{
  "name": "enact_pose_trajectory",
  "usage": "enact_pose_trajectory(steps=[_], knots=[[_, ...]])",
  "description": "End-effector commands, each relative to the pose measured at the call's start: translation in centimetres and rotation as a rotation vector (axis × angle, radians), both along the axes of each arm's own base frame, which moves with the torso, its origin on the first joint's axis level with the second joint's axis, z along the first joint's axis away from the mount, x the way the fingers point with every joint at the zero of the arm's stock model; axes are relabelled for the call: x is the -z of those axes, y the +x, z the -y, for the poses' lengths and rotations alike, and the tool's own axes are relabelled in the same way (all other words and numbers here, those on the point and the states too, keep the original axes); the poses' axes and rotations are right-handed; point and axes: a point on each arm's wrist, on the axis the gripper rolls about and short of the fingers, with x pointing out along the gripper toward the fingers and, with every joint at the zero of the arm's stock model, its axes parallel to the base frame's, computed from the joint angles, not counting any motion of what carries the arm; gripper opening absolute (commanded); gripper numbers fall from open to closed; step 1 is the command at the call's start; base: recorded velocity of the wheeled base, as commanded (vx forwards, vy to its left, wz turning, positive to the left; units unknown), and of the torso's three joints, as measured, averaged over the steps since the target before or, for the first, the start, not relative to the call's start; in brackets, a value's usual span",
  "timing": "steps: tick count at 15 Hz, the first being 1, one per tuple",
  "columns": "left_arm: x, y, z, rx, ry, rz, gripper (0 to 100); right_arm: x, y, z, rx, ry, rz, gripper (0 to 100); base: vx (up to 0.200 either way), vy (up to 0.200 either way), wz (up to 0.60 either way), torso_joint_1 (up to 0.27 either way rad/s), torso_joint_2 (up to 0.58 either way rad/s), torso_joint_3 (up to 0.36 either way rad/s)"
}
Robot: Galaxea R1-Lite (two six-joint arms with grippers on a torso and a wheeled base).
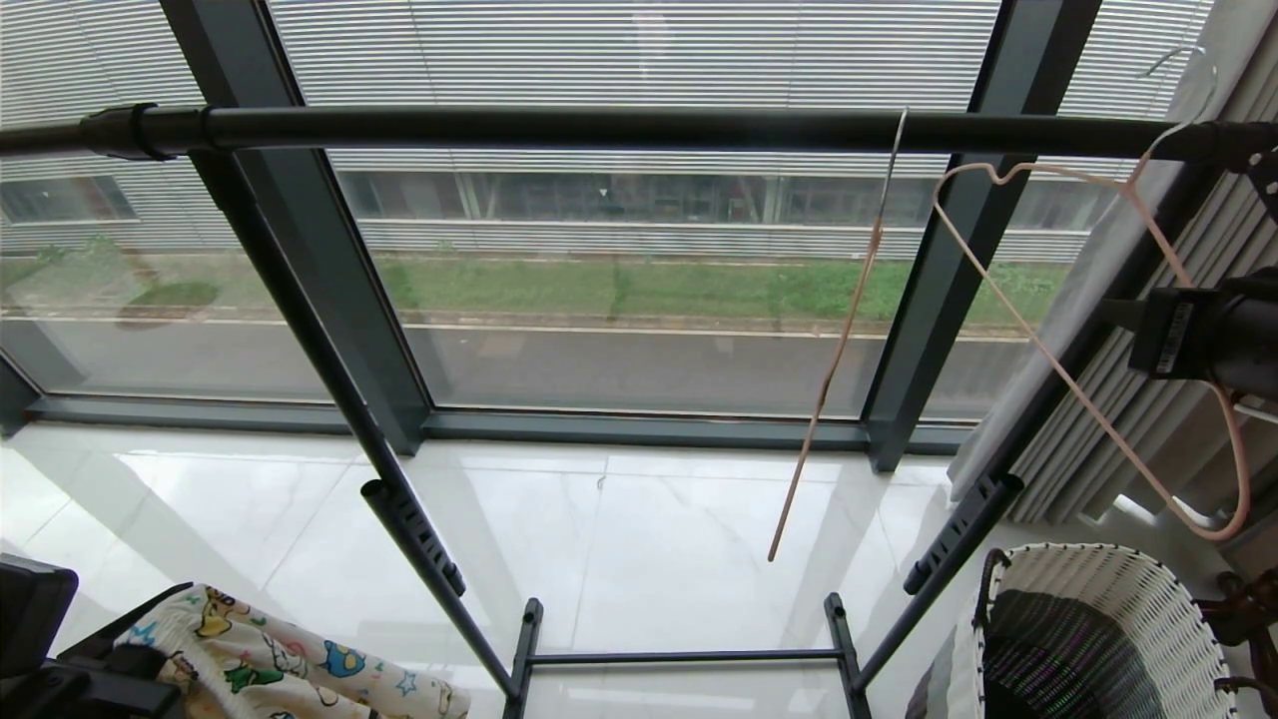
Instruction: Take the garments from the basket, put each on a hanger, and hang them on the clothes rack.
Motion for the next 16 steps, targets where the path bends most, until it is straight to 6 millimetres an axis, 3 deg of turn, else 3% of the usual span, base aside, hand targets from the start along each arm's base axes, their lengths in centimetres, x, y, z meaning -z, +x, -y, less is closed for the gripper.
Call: enact_pose_trajectory(steps=[1, 4, 16], knots=[[-0.1, 0.0, 0.0, 0.000, 0.000, 0.005, 0, -0.7, -1.1, 0.3, -0.003, 0.003, 0.033, 0, 0.000, 0.000, 0.00, 0.000, 0.00, 0.000], [0.0, 0.0, 0.0, -0.001, 0.005, 0.002, 0, -0.1, -3.0, 0.9, -0.009, -0.016, 0.041, 0, 0.000, 0.000, 0.00, 0.000, 0.00, 0.000], [-0.1, -0.1, 0.0, -0.001, 0.013, 0.009, 0, 2.0, -7.0, 0.4, -0.141, -0.085, 0.041, 0, -0.200, 0.000, 0.00, 0.000, 0.00, 0.004]])
